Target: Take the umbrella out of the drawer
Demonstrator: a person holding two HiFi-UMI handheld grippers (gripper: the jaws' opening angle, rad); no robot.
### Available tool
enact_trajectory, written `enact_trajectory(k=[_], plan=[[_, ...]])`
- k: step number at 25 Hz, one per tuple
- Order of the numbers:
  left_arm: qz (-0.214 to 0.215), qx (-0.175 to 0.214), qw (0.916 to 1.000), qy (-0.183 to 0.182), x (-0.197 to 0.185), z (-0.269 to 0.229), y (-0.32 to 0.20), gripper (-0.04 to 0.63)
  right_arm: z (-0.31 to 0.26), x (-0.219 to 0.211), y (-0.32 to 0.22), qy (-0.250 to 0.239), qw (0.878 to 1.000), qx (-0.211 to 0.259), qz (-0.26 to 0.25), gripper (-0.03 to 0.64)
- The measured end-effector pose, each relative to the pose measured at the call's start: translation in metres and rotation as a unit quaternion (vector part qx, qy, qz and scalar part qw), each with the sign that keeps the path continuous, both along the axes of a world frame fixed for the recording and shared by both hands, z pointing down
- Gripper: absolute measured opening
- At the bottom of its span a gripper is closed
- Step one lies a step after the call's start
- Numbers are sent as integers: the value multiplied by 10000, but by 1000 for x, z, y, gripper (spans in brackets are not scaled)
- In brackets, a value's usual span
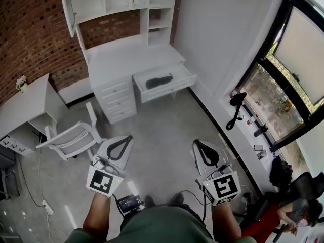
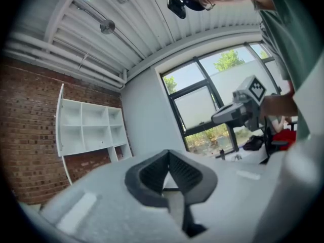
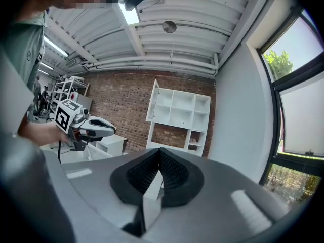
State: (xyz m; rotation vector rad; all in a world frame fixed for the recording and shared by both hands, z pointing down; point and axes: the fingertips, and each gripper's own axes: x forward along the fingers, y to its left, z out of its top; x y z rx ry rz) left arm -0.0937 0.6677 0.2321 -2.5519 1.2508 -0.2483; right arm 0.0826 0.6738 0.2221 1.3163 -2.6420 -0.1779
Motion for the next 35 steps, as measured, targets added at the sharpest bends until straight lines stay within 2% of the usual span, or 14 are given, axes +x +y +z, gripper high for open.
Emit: enact_trajectory(k=[5,10,18,35], plan=[[30,-13,10000,65,-7,-1,-5,2,-6,-6,-3,-116,9999,83,58,6],[105,-43,9999,24,1,2,-14,2,-7,0,-14,-88,9999,92,50,6],[-96,-187,9998,-58,15,9,-55,2,-1,17,-65,-228,9996,69,-140,6],[-557,-294,9976,-272,137,9,-199,2,9,137,-226,-388,9966,-13,-729,6]])
